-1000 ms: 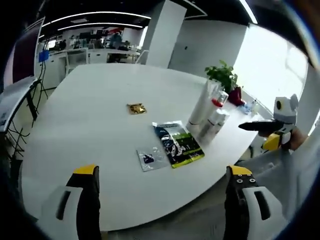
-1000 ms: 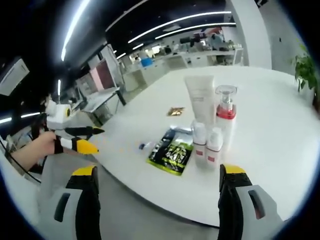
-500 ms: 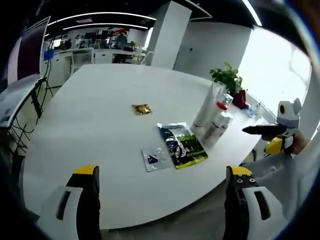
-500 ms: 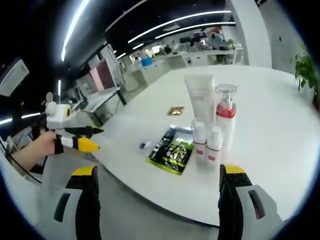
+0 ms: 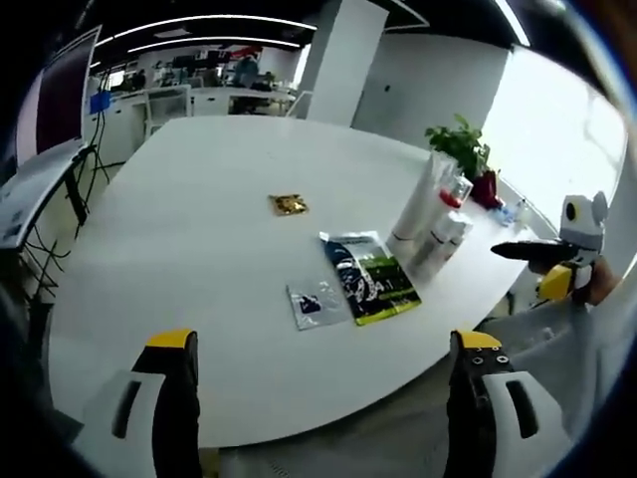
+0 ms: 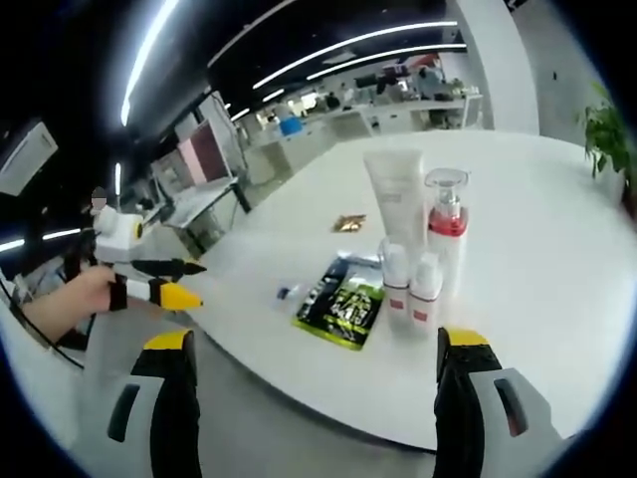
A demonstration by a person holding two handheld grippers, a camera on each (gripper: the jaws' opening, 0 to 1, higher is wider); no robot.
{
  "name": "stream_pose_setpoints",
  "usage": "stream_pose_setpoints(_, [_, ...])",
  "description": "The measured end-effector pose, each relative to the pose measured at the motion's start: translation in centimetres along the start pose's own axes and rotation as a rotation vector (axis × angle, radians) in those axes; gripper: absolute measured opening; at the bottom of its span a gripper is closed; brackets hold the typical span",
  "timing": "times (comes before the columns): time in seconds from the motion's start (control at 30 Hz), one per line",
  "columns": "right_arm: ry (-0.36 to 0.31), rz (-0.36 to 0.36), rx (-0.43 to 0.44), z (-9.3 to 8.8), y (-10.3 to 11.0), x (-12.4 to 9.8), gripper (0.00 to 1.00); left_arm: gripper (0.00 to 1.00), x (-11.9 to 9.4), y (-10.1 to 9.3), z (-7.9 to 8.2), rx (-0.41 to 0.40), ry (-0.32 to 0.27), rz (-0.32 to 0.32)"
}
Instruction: Arrange the skincare products in the storage area until every visible bottle or jar stands upright without overlapping.
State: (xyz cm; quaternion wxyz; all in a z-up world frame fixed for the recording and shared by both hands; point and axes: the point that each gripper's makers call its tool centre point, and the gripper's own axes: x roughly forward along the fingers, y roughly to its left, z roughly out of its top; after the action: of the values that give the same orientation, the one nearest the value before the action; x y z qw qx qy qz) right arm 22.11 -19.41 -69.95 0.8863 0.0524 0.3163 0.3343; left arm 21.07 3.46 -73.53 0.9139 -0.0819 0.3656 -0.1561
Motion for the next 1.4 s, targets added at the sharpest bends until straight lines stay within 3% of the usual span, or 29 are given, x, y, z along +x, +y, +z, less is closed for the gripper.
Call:
stream_pose_setpoints(0.2, [-0.002,0.006,0.004,0.1,0.1,0.0,0.99,0.98,0.5,0.7,-0.5,-0.018,0.032,0.027])
stream_pose_setpoints(0.63, [0.006,0.008,0.020,-0.1,0.0,0.1,0.99,0.97,2.4,0.7,0.6,-0.024,0.063,0.048])
stream_pose_setpoints(0.83, [0.001,0.001,0.036,0.0,-0.2,0.1,0.99,0.97,3.2,1.2,0.6,-0.063,0.098,0.101])
stream_pose_setpoints(0.97, [0.000,-0.001,0.047,0.0,-0.3,0.1,0.99,0.96,4.3,1.1,0.1,-0.049,0.152,0.113])
stream_pose_setpoints(1.4, [0.005,-0.016,0.081,-0.1,-0.8,0.2,0.99,0.96,8.4,0.5,2.3,-0.010,0.195,0.104])
